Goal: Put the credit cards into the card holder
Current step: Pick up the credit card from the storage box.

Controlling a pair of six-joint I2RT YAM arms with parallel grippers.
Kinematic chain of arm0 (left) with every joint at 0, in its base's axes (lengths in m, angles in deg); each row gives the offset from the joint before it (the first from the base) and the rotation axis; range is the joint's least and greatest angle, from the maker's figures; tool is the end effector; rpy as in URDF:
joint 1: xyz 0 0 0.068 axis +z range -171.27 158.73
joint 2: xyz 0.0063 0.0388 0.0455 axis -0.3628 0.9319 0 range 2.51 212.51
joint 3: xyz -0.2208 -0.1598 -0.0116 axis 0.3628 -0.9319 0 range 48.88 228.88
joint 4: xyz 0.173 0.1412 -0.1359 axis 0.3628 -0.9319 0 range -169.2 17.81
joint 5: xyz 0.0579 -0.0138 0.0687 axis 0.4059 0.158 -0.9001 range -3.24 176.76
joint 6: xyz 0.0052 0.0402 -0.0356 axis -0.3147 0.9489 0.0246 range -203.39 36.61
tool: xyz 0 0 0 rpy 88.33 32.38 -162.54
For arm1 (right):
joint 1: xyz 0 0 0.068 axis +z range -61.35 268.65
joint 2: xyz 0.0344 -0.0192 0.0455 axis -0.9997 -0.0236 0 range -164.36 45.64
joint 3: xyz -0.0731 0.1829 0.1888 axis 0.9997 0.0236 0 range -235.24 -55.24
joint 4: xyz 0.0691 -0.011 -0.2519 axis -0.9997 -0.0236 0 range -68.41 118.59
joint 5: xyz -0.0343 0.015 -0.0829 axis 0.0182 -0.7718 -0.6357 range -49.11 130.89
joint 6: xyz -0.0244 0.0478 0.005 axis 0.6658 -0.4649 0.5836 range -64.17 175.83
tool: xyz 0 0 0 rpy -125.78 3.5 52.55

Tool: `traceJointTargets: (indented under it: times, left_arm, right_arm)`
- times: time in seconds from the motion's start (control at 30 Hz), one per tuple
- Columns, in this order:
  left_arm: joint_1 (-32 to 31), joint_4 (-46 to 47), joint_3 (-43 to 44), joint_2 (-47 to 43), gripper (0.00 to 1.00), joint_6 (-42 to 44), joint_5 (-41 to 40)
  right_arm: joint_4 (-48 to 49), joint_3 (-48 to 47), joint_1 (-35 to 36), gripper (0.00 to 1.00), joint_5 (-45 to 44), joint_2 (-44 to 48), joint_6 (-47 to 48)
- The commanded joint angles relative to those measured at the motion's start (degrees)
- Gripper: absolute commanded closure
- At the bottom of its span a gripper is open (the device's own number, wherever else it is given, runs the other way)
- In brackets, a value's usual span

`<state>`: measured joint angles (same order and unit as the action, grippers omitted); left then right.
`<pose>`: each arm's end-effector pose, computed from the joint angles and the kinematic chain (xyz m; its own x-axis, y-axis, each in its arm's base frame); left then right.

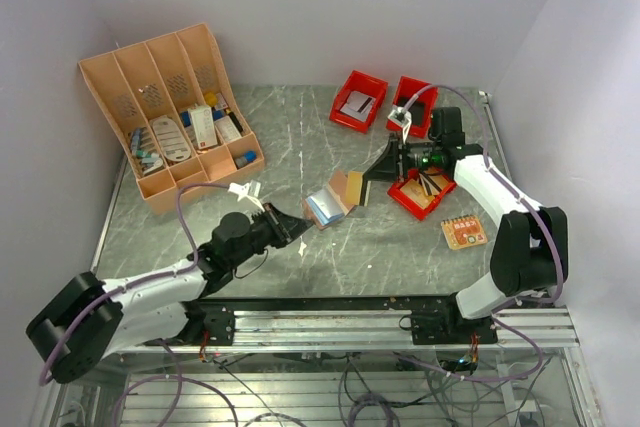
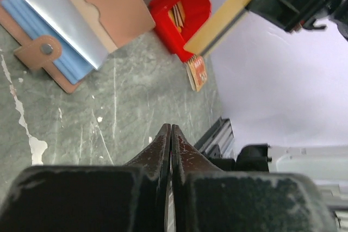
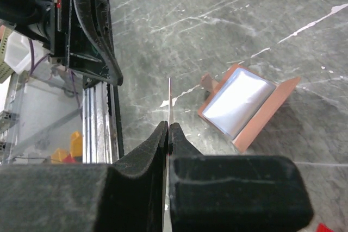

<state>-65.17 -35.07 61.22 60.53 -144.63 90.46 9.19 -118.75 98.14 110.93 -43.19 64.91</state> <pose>0.1443 -0.1420 0.1878 -0.6986 -0.5418 -0.4674 0.2611 0.4152 -0.8715 0.3130 0.0863 0.2662 -0.5724 -0.1503 -0.8061 -0.8156 0.2055 0.5409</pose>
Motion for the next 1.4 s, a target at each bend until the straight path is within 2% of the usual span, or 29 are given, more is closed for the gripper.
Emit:
traceJointTargets:
  times: [0.0,0.2,0.3,0.53,1.13,1.37]
  left_arm:
    - [-1.7,-2.3,4.2,5.4,0.93,-2.8,-11.2]
    - [-3.9,0.5,10.4,19.5,0.93,-1.7,-13.2]
    - [-5.1,1.1,12.4,23.0,0.93,-1.9,-15.3]
    - [-6.3,0.0,14.3,28.4,0.93,-2.6,-19.4]
    - [-6.3,3.0,19.6,38.7,0.93,0.0,-19.3]
    - [-6.2,0.5,23.6,39.7,0.91,2.7,-20.5]
  right_arm:
    - [-0.9,0.6,-0.9,1.00,0.1,-0.4,2.8]
    - [-0.4,1.2,-1.5,1.00,0.7,-0.7,2.5]
    - [-0.7,1.1,-1.6,1.00,0.8,-0.9,2.8]
    - [-2.0,0.6,-1.6,1.00,0.9,-1.6,3.8]
    - [-2.6,0.4,-1.8,1.00,1.1,-1.5,4.2]
    - [-3.4,0.2,-2.0,1.00,1.3,-1.3,4.8]
